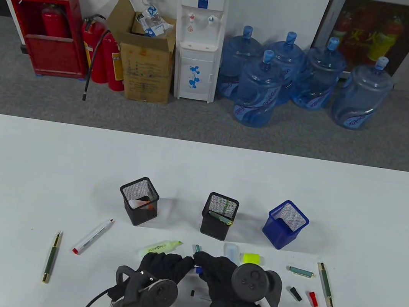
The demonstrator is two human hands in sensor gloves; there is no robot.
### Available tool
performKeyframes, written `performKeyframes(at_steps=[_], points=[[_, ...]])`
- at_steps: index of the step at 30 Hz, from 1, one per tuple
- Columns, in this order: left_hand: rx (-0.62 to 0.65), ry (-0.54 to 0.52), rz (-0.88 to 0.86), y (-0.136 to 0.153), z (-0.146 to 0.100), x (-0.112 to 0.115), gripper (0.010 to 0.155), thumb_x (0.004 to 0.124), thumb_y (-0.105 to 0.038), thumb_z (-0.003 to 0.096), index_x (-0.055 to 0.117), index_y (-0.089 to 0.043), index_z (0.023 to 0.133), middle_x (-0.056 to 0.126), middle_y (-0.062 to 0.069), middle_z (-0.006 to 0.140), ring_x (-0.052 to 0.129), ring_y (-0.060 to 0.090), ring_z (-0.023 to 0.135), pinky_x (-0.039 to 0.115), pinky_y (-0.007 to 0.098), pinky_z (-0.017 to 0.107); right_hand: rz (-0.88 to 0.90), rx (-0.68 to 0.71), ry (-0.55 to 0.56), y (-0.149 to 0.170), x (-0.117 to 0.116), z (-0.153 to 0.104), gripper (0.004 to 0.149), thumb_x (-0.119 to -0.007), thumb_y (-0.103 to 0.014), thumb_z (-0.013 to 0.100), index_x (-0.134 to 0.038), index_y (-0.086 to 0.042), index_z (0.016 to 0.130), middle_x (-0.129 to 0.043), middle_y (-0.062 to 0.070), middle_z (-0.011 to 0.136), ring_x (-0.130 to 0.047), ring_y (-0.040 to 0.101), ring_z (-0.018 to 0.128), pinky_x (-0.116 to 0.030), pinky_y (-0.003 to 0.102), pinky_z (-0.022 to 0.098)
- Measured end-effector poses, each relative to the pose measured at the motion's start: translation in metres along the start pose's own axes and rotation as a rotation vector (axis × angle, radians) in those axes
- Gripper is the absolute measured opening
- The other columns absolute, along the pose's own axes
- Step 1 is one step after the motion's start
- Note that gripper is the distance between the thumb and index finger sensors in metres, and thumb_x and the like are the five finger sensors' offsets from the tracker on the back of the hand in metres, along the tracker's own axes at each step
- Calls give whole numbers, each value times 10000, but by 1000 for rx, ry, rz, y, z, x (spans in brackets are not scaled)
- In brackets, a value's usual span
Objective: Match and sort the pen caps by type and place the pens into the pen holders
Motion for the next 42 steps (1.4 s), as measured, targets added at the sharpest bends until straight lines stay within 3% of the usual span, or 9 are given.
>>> performKeyframes(at_steps=[5,11,18,23,26,28,32,36,42], points=[[2,42,-97,9,0,-1,532,691,-259,417,781,-260,941,922,24,848,1015,256,528,788,586,611,-59,58,14,-5,-5,0,486,-676,-339,409,-815,-276,870,-1020,-65,546,-995,182,665,-914,429,558],[76,-156,161,-7,-6,-6,533,725,-278,400,800,-272,927,925,12,835,1030,242,534,808,565,622,177,-66,-55,9,-6,3,495,-681,-335,424,-800,-240,895,-1015,-47,551,-1004,194,638,-939,426,514],[13,-72,122,-4,-1,4,547,688,-304,435,710,-314,982,839,-37,936,991,220,730,736,556,704,88,-77,-34,15,-2,3,506,-670,-373,443,-763,-246,924,-998,-72,599,-960,193,690,-896,420,563],[-53,-128,104,11,-5,-8,748,704,-417,417,421,-295,1099,550,32,1140,710,320,1034,525,620,790,-97,-29,72,7,41,6,506,-703,-396,431,-787,-261,911,-1015,-74,630,-962,202,704,-889,429,570],[-95,-152,122,27,-9,-16,765,702,-430,419,395,-286,1105,512,44,1154,685,332,1043,512,628,789,-162,-48,147,10,84,8,508,-714,-409,428,-788,-265,909,-1011,-76,650,-956,201,718,-880,435,579],[-116,-128,130,35,-11,-15,754,703,-431,420,417,-290,1103,541,43,1145,697,330,1036,513,631,788,-227,-92,243,14,130,7,513,-726,-424,427,-783,-272,914,-1001,-70,666,-942,206,733,-861,450,593],[-112,-85,224,37,-10,-10,731,707,-432,416,468,-298,1094,596,36,1127,756,318,995,538,631,777,-434,-186,357,28,176,5,517,-748,-430,425,-781,-276,917,-978,-55,706,-914,229,762,-826,483,613],[-96,-52,308,32,-9,-5,723,708,-437,412,489,-308,1088,622,31,1117,783,303,975,552,628,773,-680,-299,372,48,186,7,504,-788,-419,411,-807,-281,896,-969,-36,697,-908,248,753,-817,496,610],[-104,-31,325,36,-9,-4,716,709,-439,410,505,-311,1085,642,19,1108,803,299,954,563,627,768,-806,-368,360,71,166,18,492,-796,-396,419,-815,-256,891,-974,-11,688,-912,268,733,-814,507,593]])
Point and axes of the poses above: the tracker on the back of each hand, its own y axis roughly to the little-finger side, its own z axis roughly from the wrist to the fingertips, x = y × z, the point moved 2 cm from there along z, roughly from the wrist to the fingertips
